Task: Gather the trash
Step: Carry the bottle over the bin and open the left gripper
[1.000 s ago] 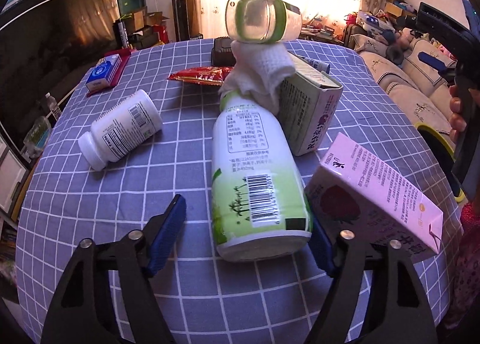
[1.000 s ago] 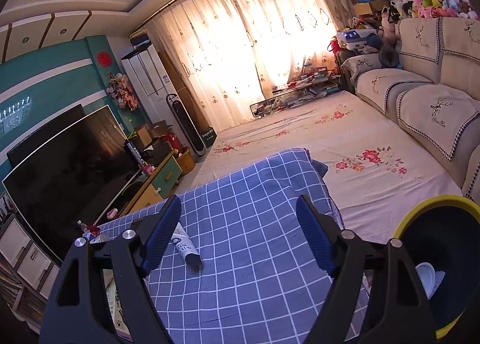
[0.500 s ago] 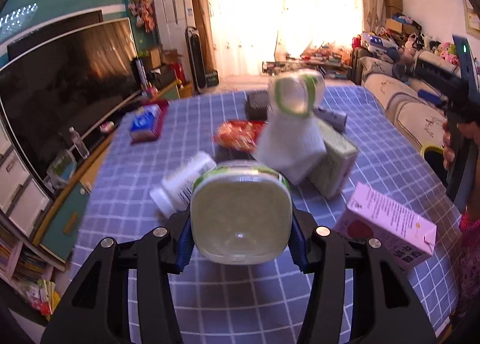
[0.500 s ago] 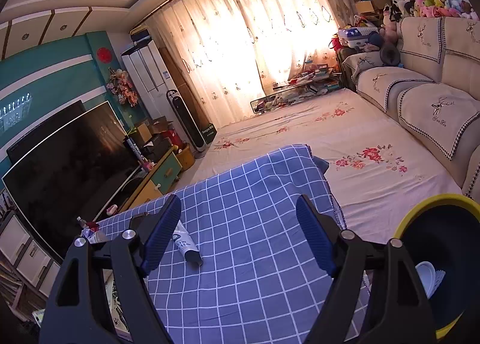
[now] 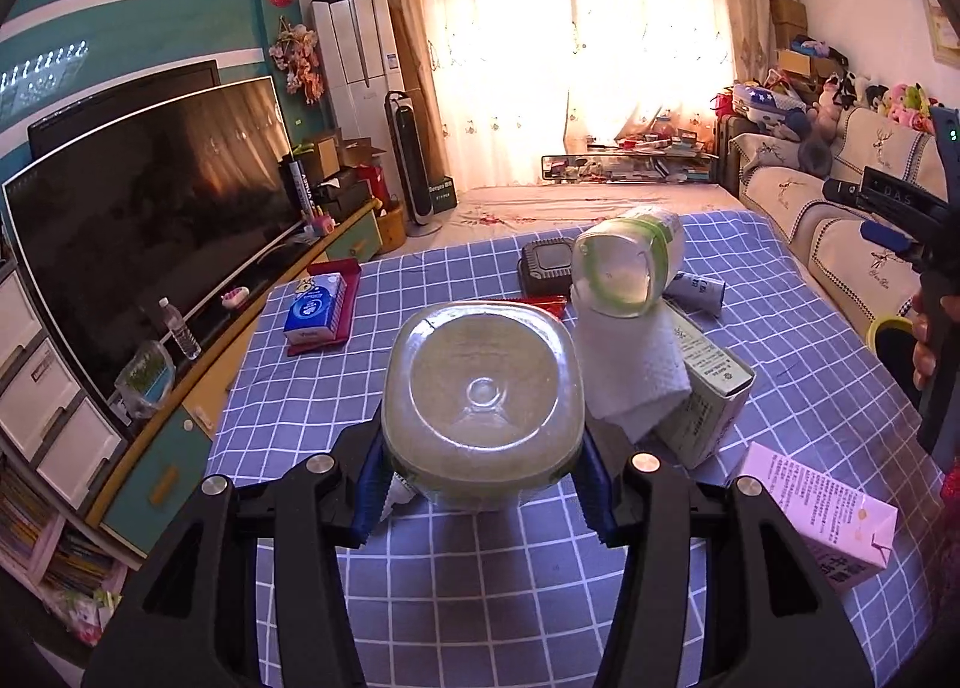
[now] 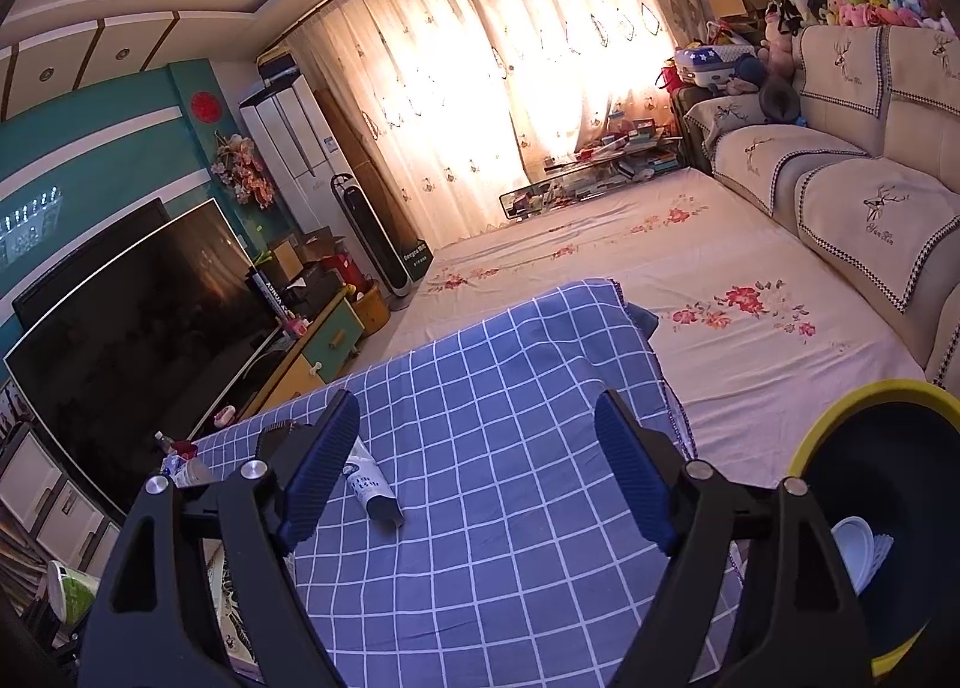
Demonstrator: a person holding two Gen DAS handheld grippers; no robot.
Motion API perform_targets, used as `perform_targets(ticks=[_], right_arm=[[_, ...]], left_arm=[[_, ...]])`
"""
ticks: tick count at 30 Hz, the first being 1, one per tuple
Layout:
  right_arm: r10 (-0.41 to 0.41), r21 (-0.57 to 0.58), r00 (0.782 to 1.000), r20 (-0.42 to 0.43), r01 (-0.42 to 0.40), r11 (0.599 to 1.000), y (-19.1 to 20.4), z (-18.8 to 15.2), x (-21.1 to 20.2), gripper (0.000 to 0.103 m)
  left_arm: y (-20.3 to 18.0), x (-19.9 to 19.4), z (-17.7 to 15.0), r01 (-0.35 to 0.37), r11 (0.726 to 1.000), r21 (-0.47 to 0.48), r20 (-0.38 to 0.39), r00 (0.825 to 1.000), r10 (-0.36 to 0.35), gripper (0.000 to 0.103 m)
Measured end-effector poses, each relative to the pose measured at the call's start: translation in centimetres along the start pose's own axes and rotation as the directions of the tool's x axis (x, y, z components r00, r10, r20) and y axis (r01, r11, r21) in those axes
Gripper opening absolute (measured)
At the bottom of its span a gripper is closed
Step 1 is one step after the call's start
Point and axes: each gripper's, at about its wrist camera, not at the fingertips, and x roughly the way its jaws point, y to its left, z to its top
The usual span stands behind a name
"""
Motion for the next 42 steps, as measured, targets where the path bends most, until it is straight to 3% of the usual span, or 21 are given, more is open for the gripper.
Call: perform_targets(ticks=[7, 17, 27, 30, 33, 40, 42], right_arm=[[-0.001, 0.002, 1.000, -0.003, 0.001, 1.000, 0.0, -0.2, 0.1, 0.078], [0.017, 0.012, 1.000, 0.006, -0.017, 1.000, -0.2, -0.1, -0.7, 0.078], [0.014, -0.024, 1.000, 0.014, -0.014, 1.000, -1.8, 2.5, -4.5, 0.082], [-0.044, -0.061, 0.997, 0.056, 0.047, 0.997, -3.5, 3.2, -7.6, 0.083], [-0.134, -0.038, 0.986, 0.104, 0.139, 0.990, -7.6, 3.3, -11.4, 0.086], [-0.372, 0.118, 0.925, 0.083, 0.361, 0.925, -19.3, 0.2, -18.0, 0.086], [-0.419, 0.161, 0.905, 0.065, 0.405, 0.900, -22.2, -1.2, -19.8, 0.086]], left_arm=[[0.0, -0.4, 0.3, 0.024, 1.000, 0.001, 0.004, 1.000, -0.024, 0.051], [-1.5, -4.0, 1.9, 0.060, 0.997, 0.048, 0.047, 0.997, -0.063, 0.051], [-5.5, -6.9, 5.2, 0.205, 0.973, 0.102, 0.046, 0.976, -0.211, 0.051], [-8.2, -7.5, 6.6, 0.264, 0.954, 0.140, 0.056, 0.960, -0.274, 0.051], [-11.4, -7.8, 8.1, 0.347, 0.921, 0.177, 0.053, 0.931, -0.361, 0.051], [-21.1, -7.6, 10.5, 0.522, 0.810, 0.268, 0.005, 0.840, -0.543, 0.051], [-24.2, -7.2, 11.0, 0.576, 0.773, 0.265, -0.024, 0.805, -0.592, 0.051]])
